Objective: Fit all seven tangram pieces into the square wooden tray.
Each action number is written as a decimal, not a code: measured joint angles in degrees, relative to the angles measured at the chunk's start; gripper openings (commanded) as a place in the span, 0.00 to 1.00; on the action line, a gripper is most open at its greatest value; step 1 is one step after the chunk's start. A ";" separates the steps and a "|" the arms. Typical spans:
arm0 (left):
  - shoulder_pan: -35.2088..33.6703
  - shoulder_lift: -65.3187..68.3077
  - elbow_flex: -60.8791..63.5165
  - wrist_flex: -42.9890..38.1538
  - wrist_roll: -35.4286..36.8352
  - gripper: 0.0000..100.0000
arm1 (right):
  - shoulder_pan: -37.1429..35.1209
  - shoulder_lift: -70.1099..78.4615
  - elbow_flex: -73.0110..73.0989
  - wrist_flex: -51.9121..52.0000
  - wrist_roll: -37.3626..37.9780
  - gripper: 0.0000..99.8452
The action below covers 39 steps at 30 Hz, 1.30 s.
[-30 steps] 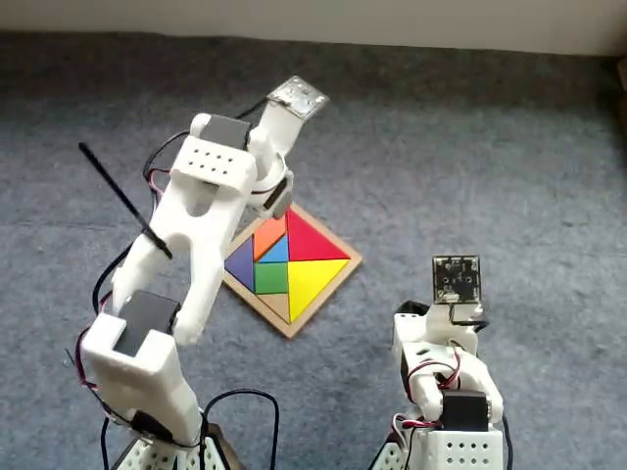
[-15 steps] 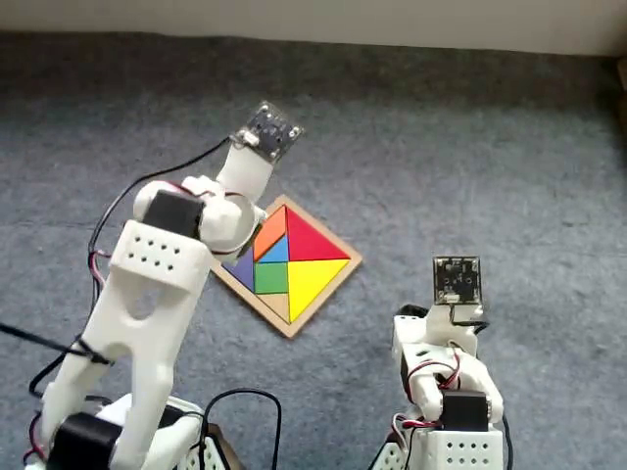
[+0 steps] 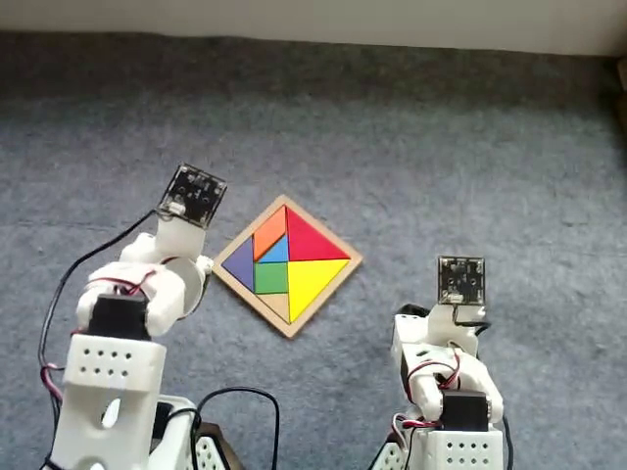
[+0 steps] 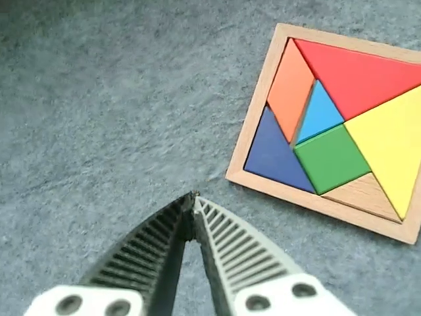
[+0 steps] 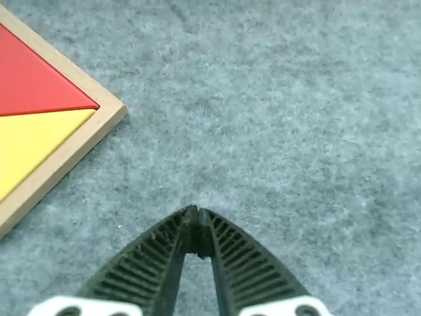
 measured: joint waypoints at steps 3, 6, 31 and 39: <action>-2.90 -6.42 4.84 -0.09 0.00 0.01 | 0.00 0.00 0.00 0.00 0.00 0.00; -5.71 -13.36 10.11 -0.09 0.00 0.01 | 0.00 0.00 0.00 0.79 0.00 0.00; -10.02 -45.89 39.91 -0.09 0.00 0.01 | -3.96 -0.09 0.00 7.74 0.00 0.00; -10.02 -45.89 40.00 5.89 0.00 0.01 | -3.96 -0.09 0.00 7.74 0.00 0.00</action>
